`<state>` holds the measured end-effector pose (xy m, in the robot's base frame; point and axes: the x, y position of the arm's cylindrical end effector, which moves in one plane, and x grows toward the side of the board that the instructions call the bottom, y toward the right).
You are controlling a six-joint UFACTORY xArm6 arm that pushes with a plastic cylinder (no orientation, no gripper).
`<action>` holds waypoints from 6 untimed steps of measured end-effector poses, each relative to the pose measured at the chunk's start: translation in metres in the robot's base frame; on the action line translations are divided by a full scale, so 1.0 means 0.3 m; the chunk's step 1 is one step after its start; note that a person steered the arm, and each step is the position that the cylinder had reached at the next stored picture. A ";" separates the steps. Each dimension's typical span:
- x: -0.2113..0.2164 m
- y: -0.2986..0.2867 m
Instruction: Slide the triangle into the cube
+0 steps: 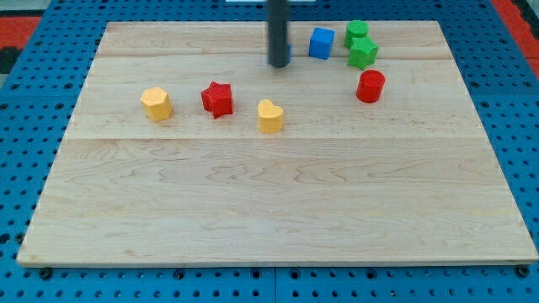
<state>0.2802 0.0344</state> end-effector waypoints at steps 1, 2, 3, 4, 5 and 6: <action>0.000 -0.056; -0.003 -0.196; -0.037 -0.184; -0.044 -0.009; -0.044 0.173; -0.044 0.232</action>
